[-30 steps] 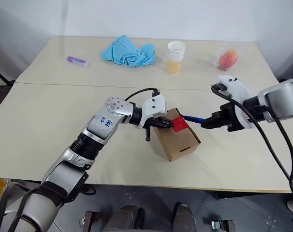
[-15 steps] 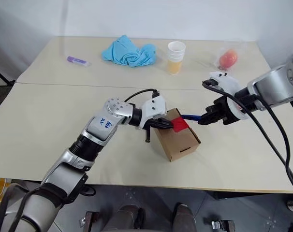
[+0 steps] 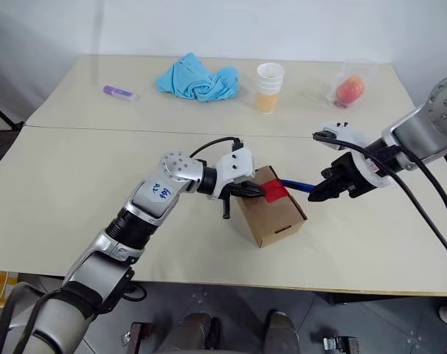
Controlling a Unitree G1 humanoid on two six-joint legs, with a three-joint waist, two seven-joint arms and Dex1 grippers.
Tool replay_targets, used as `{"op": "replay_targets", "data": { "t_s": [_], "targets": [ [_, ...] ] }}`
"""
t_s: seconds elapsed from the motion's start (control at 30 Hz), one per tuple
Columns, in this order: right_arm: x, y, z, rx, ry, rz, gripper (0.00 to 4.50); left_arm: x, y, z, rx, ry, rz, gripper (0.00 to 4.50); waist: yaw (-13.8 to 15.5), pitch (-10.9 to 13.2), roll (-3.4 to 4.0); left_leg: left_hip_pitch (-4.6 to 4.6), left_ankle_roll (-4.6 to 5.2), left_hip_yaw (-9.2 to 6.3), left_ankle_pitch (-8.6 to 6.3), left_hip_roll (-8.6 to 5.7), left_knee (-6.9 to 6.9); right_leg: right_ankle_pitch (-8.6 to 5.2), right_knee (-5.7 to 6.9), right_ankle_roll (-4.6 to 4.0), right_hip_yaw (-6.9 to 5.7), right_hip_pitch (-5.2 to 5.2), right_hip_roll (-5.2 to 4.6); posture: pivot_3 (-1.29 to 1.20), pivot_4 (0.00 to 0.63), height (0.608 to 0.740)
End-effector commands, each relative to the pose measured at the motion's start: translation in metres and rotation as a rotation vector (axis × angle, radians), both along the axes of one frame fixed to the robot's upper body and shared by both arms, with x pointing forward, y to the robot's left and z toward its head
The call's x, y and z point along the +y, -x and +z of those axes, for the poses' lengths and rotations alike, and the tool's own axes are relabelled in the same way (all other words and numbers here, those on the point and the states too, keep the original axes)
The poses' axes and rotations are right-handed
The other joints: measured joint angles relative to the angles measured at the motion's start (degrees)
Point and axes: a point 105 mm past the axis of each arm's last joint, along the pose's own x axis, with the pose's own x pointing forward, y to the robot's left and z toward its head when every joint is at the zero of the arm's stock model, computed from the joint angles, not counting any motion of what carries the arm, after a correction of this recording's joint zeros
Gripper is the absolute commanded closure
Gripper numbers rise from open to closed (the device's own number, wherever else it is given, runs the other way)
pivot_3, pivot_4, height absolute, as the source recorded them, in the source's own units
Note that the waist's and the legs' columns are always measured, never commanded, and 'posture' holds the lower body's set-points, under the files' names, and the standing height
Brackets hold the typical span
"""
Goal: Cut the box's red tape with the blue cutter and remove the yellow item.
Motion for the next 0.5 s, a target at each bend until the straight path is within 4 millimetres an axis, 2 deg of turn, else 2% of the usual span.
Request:
{"op": "replay_targets", "data": {
  "t_s": [0.03, 0.23, 0.5],
  "targets": [
    [0.012, 0.019, 0.002, 0.062, -0.035, 0.089, 4.34, 0.014, 0.004, -0.053, 0.141, -0.159, 0.045, 4.46, 0.0, 0.0, 0.00, 0.00, 0.00, 0.00, 0.00, 0.00, -0.01, 0.00, 0.00, 0.00, 0.00, 0.00, 0.00, 0.00, 0.150, 0.740],
    [0.005, 0.012, -0.002, 0.057, -0.010, 0.049, 4.34, 0.008, 0.009, -0.054, 0.153, -0.156, 0.024, 4.46, -0.1, 0.0, 0.01, 0.01, -0.01, 0.02, 0.00, 0.00, -0.01, 0.00, 0.00, 0.00, 0.00, -0.01, 0.00, 0.00, 0.150, 0.740],
    [0.007, -0.001, -0.007, 0.051, 0.011, 0.038, 4.34, 0.008, 0.010, -0.054, 0.155, -0.160, 0.018, 4.46, -0.2, -0.1, 0.01, 0.06, -0.01, 0.05, 0.00, -0.03, -0.01, 0.00, 0.04, -0.01, 0.01, 0.01, 0.00, 0.00, 0.150, 0.740]
  ]
}}
